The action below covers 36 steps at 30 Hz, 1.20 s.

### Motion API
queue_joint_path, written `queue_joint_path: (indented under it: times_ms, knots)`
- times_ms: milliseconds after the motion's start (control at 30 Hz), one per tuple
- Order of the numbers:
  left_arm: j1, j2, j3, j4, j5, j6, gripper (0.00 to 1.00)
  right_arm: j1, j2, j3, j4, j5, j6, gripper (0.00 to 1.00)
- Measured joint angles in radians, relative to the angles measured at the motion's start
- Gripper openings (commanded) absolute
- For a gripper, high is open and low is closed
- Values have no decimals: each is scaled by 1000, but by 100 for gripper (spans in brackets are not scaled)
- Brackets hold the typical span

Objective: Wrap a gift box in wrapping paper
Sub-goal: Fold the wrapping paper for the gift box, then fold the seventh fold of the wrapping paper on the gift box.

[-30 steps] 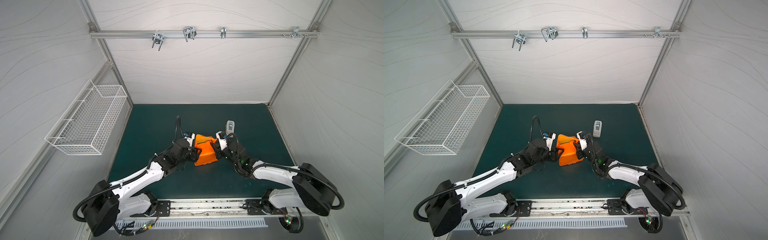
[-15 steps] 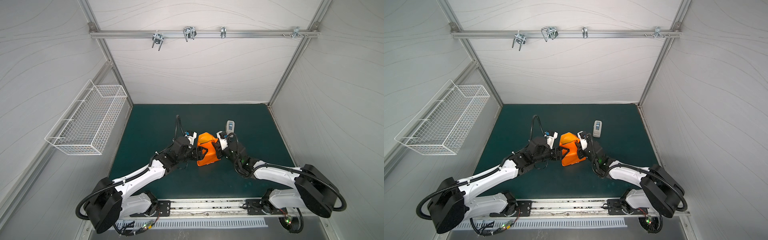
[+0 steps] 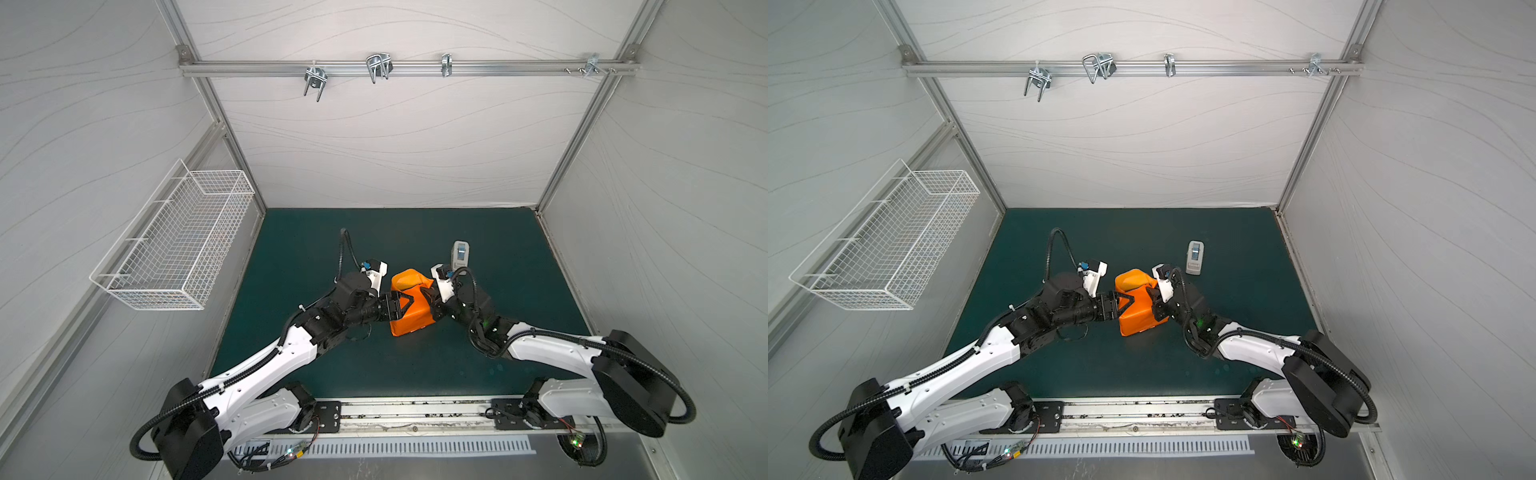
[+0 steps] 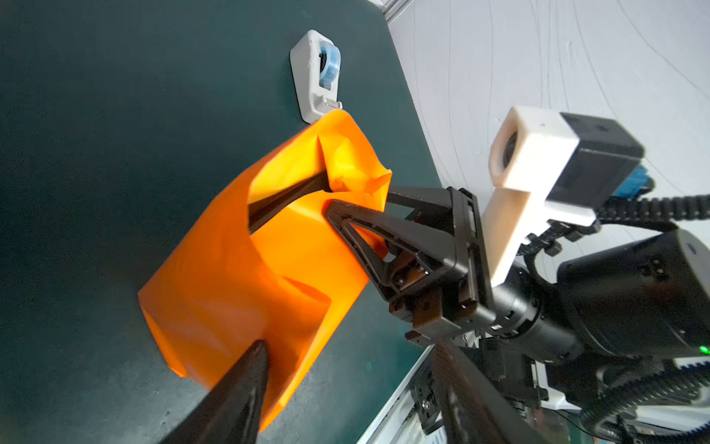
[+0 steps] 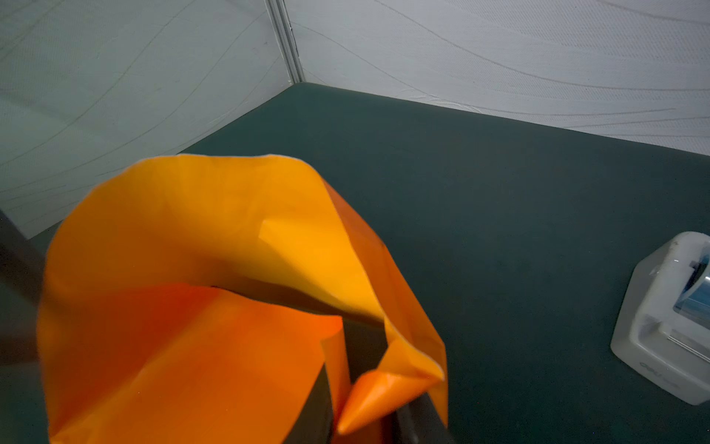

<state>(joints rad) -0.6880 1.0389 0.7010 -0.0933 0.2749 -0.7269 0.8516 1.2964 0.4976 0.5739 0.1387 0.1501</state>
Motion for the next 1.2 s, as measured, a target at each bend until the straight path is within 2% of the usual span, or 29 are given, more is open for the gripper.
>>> queue_joint_path:
  times_ms: [300, 433, 633, 700, 833, 1000, 1100, 1200]
  knots:
    - [14, 95, -10, 72, 76, -64, 60, 0, -2, 0, -3, -10, 11, 25]
    - [14, 104, -26, 121, 80, -98, 57, 0, -17, 0, -26, -23, 19, 34]
    - [15, 125, -27, 97, 68, -115, 53, -6, -91, 2, -120, -52, 31, 55]
    - [16, 133, -27, 88, 62, -116, 52, -23, -132, 9, -169, -77, 40, 59]
    - [19, 145, -24, 93, 58, -115, 50, -106, -230, 50, -283, -146, 79, 62]
    - [20, 171, -12, 104, 59, -116, 49, -278, -332, 106, -364, -212, 156, 63]
    - [21, 183, -4, 104, 61, -115, 47, -371, -310, 137, -384, -251, 192, 63]
    - [21, 191, 6, 95, 60, -114, 47, -395, -202, 169, -384, -298, 211, 61]
